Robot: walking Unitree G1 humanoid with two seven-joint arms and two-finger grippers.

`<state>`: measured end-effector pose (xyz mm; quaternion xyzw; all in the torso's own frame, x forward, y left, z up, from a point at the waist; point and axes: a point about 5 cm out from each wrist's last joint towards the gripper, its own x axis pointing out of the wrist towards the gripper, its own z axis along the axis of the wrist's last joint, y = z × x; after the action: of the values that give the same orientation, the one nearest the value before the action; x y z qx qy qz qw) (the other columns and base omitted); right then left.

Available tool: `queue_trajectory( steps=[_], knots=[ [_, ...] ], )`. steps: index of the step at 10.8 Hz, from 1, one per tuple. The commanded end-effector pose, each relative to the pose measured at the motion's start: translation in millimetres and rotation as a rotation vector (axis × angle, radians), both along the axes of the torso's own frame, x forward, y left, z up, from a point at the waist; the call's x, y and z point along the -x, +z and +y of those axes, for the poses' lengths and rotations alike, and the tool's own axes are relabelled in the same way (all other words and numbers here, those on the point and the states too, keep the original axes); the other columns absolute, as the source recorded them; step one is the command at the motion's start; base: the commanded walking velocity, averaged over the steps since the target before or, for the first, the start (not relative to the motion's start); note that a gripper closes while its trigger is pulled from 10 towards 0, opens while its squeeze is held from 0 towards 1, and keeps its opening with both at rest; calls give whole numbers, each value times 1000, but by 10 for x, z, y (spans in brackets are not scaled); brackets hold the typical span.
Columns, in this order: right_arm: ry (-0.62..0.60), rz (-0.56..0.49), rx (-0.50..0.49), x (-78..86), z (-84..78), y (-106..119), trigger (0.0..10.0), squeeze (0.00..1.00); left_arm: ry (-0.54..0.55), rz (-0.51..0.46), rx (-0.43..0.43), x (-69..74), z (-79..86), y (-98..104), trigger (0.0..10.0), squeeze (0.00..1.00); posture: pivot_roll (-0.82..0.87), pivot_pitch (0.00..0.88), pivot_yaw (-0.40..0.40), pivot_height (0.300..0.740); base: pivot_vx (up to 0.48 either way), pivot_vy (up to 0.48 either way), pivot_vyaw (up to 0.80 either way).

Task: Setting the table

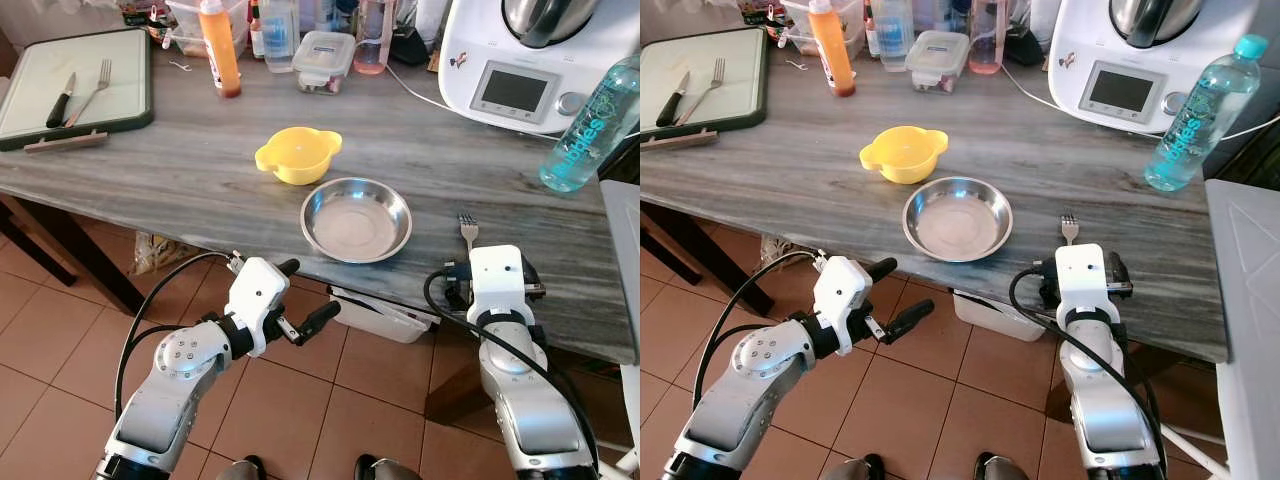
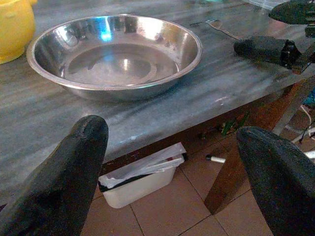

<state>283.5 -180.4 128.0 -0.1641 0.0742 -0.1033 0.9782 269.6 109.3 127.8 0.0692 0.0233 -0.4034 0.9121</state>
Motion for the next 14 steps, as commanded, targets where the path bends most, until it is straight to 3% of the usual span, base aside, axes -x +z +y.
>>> queue_trajectory(
  steps=[1,3,4,5,10,11,12,14],
  knots=[
    [5,8,-18,66,7,35,10000,1000,-5,-4,-18,10,15,0,10000,0,132,183,-9,740,0,0,0],
    [31,30,-69,122,94,16,10000,1000,-8,-4,-19,3,9,-2,10000,0,126,183,-6,740,0,0,0],
    [39,51,-104,132,148,-31,10000,788,-13,-3,-17,3,-6,-3,10000,0,123,184,-6,740,0,0,0],
    [23,73,-154,137,162,-55,10000,0,-14,-1,-17,1,-7,-5,10000,0,123,185,-6,740,0,0,0],
    [13,150,-224,22,85,-203,10000,0,-11,2,-11,17,-19,-15,10000,0,123,190,-11,740,0,0,0],
    [5,161,-246,18,82,-229,2118,0,-10,2,-10,18,-18,-15,10000,0,123,190,-11,740,0,0,0],
    [-4,185,-284,28,89,-276,0,0,-8,2,-11,22,-14,-17,10000,0,127,191,-13,740,0,0,0],
    [-10,205,-348,56,112,-346,0,0,-8,3,-13,27,-4,-19,10000,0,125,193,-8,740,0,0,0]
  ],
)
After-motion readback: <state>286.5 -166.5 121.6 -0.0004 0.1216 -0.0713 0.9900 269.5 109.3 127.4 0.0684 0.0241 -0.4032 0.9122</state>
